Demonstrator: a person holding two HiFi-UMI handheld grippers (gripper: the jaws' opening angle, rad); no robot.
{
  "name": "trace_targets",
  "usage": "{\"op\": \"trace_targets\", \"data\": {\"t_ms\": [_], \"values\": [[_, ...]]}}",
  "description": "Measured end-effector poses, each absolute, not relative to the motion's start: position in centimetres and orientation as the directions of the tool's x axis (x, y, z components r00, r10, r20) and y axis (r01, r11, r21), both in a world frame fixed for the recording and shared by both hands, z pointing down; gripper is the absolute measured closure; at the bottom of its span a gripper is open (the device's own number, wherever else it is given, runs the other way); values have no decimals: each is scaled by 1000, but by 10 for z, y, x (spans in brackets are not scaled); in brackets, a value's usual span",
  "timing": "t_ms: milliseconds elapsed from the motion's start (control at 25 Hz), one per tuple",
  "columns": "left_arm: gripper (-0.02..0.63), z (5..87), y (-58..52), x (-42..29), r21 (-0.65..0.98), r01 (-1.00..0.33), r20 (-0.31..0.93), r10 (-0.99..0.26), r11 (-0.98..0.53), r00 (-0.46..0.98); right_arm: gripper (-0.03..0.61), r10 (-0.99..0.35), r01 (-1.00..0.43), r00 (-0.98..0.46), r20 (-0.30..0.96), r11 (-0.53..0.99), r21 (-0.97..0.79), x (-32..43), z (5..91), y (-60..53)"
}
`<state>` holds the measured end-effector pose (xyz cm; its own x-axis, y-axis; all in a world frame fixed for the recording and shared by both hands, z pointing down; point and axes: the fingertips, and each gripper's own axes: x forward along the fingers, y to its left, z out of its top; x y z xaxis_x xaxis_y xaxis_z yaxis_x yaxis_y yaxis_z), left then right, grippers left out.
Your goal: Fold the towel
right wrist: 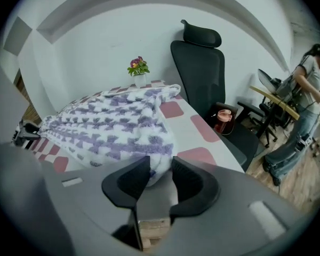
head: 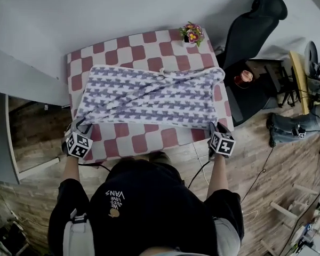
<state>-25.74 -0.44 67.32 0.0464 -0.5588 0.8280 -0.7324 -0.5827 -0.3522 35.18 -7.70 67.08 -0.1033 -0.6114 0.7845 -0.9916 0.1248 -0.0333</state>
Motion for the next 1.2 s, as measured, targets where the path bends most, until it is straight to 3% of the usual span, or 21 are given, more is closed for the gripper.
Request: {"op": "trace_targets", "data": {"t_ms": [160, 480, 720, 920, 1200], "values": [[543, 680, -1, -248, -370, -705, 847, -532, -605, 11, 530, -608, -981, -181, 773, 170, -96, 340, 672, -85], [579, 679, -3, -252, -380, -745, 841, -541, -549, -31, 546, -748, -925, -312, 585, 100, -365, 348, 605, -104], [601, 669, -3, -254, -243, -768, 858, -501, -593, 115, 548, -845, -926, -198, 496, -5, -378, 367, 556, -73], [601, 642, 15, -233, -90, -752, 855, -438, -653, 277, 548, -856, -917, -78, 511, -140, -374, 400, 545, -28], [601, 617, 25, -218, -45, -694, 859, -383, -719, 341, 548, -816, -900, -13, 578, -242, -362, 420, 560, 2]]}}
